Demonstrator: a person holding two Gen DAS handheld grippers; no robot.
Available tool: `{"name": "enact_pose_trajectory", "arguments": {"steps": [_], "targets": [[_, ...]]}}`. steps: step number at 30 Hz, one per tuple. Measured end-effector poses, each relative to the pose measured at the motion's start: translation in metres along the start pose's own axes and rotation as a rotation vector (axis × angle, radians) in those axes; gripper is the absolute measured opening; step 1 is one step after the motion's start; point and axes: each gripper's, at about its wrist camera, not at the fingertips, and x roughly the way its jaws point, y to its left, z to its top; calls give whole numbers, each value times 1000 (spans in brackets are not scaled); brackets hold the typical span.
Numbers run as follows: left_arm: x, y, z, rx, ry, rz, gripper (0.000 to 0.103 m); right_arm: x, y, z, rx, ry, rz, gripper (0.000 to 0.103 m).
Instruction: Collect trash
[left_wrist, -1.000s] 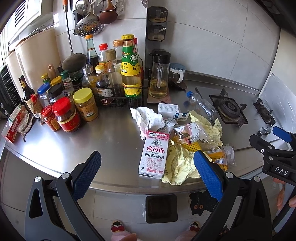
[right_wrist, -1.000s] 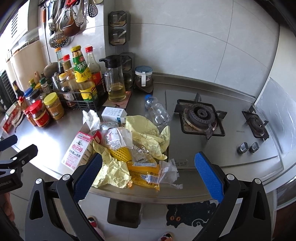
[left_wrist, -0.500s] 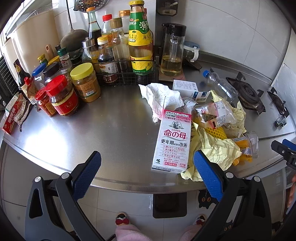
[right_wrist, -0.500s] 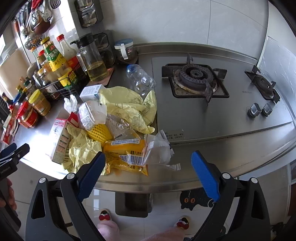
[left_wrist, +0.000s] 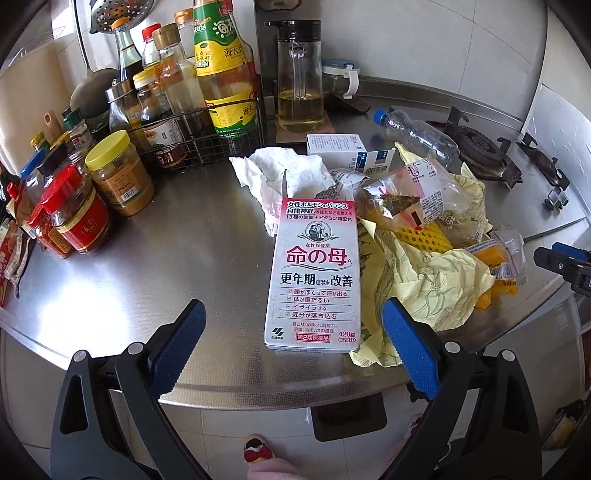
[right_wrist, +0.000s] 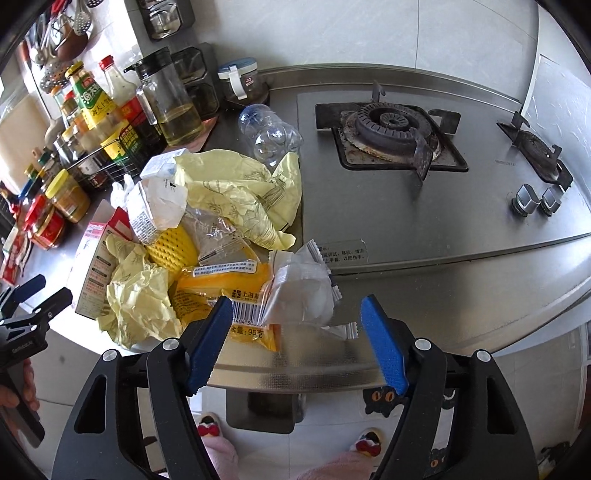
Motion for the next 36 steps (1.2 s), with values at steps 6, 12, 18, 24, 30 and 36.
{"name": "enact_pose_trajectory", "arguments": {"steps": [6,12,18,24,30,36], "targets": [[16,0,-1,4,33,-13,89,22,-4,6,8,36,-15,63],[30,2,-4,-6,59,-35,83,39,-8,6,16,65,-12,50],[41,6,-6,-44,92,-91,61,46,-5,4,-5,62,8,29],[40,8,-7,-40,76,-90,55,44,1,3,-39,37,6,13],[14,13,-7,-43,22,-90,54,19,3,8,-47,-21,16,9],[-27,17,-8,-43,-52,-75,54,-23,5,12,-45,-113,37,9]]}}
